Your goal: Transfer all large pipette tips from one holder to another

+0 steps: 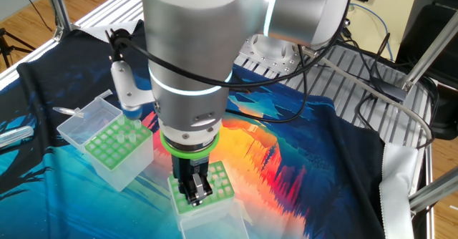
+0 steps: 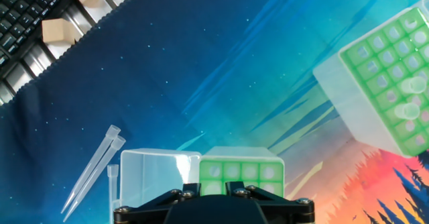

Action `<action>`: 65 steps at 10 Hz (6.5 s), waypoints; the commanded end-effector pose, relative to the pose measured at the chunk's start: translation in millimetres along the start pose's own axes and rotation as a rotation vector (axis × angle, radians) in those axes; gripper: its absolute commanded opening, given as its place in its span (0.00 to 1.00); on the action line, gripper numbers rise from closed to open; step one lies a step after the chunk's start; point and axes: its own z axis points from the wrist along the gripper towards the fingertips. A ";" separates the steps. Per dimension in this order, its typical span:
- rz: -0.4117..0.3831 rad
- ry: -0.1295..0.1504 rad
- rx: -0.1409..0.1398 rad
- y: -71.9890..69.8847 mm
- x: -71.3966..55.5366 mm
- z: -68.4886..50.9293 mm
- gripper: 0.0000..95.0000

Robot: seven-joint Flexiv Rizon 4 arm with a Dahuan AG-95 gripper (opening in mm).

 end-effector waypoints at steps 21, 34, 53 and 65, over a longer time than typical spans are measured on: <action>-0.041 0.089 0.074 2.4 -0.6 -2.8 0.20; -0.031 0.042 0.053 5.7 -1.2 5.2 0.20; -0.073 0.000 0.069 -2.0 1.8 13.1 0.00; -0.103 0.017 0.068 -4.5 -4.7 -57.4 0.00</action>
